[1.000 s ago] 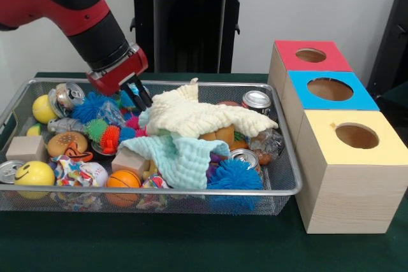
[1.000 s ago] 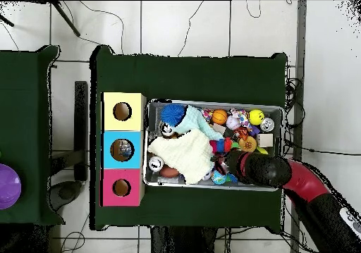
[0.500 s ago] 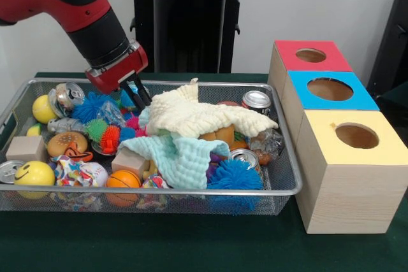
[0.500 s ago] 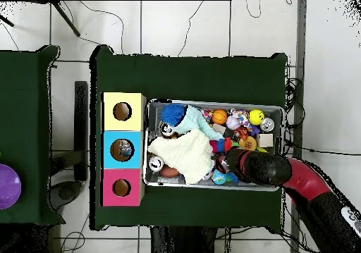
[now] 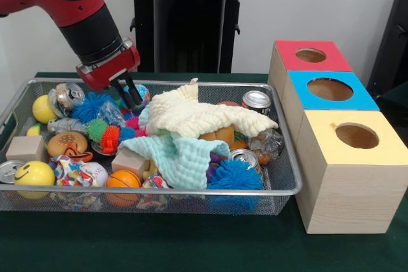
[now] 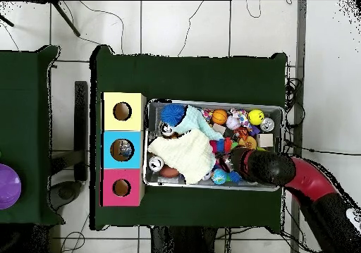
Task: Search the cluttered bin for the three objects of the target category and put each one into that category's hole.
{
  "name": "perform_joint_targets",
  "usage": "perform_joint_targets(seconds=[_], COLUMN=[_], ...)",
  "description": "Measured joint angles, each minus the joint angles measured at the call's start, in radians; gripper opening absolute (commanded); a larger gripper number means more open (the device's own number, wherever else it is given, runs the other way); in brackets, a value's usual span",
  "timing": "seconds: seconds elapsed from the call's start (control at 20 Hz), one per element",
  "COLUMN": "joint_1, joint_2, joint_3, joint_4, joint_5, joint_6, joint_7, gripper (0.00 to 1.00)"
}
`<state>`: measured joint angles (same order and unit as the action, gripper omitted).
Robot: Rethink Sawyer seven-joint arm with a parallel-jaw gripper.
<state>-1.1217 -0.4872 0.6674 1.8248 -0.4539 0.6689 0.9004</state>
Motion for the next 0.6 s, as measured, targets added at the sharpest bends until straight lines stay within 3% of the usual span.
perform_joint_targets(seconds=[0.6], joint_1=[0.001], joint_2=[-0.006], joint_3=[-0.015], joint_4=[-0.026], joint_5=[0.0], joint_6=[0.002], joint_7=[0.0], gripper=[0.0])
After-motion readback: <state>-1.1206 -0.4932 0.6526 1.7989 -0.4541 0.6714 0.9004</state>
